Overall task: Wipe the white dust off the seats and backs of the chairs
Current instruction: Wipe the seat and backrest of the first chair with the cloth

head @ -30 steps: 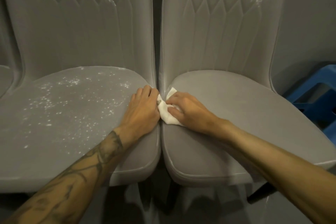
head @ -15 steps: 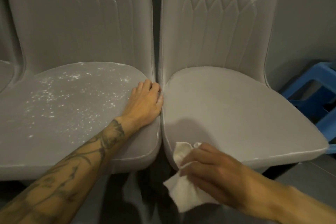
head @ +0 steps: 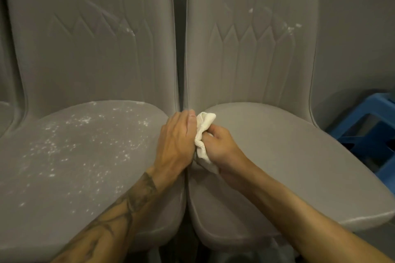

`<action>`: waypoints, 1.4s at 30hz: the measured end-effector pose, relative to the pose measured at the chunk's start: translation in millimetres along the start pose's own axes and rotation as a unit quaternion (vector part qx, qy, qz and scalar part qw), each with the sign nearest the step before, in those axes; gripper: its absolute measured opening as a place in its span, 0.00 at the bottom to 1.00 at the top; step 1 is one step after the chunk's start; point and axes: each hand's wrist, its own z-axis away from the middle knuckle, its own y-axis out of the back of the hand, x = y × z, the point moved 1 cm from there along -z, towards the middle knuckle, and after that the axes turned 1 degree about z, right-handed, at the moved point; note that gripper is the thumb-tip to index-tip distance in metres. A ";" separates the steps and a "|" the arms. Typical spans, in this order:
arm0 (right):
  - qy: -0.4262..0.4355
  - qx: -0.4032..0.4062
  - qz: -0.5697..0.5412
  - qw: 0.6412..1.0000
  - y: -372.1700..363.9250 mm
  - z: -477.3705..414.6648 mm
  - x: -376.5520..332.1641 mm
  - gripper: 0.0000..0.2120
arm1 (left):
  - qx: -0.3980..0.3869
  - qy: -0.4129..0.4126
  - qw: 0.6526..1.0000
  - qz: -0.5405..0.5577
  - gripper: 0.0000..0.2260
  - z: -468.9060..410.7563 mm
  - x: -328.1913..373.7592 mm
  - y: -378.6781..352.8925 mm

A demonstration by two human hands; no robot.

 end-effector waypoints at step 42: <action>0.212 0.140 0.512 0.821 109.7 -196.5 4.4 0.08 | 0.106 -0.252 0.885 -0.376 0.32 -165.0 -28.8 -28.3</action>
